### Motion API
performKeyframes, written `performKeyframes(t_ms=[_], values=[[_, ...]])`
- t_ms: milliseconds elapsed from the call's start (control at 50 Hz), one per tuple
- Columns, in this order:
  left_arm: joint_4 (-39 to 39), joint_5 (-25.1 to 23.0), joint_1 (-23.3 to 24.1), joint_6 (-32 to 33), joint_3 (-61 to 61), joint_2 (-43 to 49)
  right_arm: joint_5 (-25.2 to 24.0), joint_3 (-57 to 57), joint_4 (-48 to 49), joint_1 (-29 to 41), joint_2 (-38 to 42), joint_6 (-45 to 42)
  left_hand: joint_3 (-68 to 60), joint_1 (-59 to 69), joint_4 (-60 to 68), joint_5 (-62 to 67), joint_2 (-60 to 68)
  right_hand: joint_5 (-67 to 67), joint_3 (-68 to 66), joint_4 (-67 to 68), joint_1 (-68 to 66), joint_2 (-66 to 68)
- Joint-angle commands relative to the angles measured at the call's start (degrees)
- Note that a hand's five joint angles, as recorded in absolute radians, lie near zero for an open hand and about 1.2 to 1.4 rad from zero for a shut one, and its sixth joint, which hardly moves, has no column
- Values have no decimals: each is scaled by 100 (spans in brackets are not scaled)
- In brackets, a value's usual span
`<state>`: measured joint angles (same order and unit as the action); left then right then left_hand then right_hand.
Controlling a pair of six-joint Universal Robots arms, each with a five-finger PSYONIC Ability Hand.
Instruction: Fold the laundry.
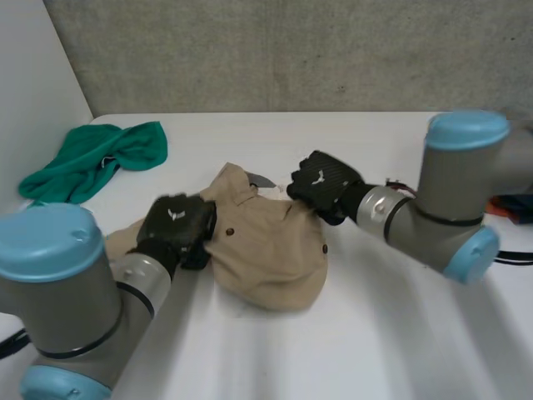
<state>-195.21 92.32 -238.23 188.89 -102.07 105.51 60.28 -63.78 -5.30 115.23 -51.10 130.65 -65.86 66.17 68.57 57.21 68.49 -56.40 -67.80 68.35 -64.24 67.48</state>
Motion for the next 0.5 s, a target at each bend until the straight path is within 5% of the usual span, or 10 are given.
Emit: performKeyframes(t_ms=[20, 120, 260, 500], values=[[18, -750, 13, -308, 152, -935, 141, -152, -692, -377, -1261, 1699, -1414, 1383, 1143, 1279, 1151, -1360, -1220, 1165, -1576, 1252], [62, -988, -127, -571, 652, -1375, 606, -108, -1191, -843, -2543, 2561, -1414, 1383, 1143, 1279, 1151, -1360, -1220, 1165, -1576, 1252], [387, -1041, -619, -862, 1496, -832, 678, 147, -1562, -713, -2686, 2641, -1414, 1383, 1143, 1279, 1151, -1360, -1220, 1165, -1576, 1252], [967, -1181, -954, -792, 3289, 1655, 2004, 744, -1396, 439, -859, 2492, -1414, 1383, 1143, 1279, 1151, -1360, -1220, 1165, -1576, 1252]])
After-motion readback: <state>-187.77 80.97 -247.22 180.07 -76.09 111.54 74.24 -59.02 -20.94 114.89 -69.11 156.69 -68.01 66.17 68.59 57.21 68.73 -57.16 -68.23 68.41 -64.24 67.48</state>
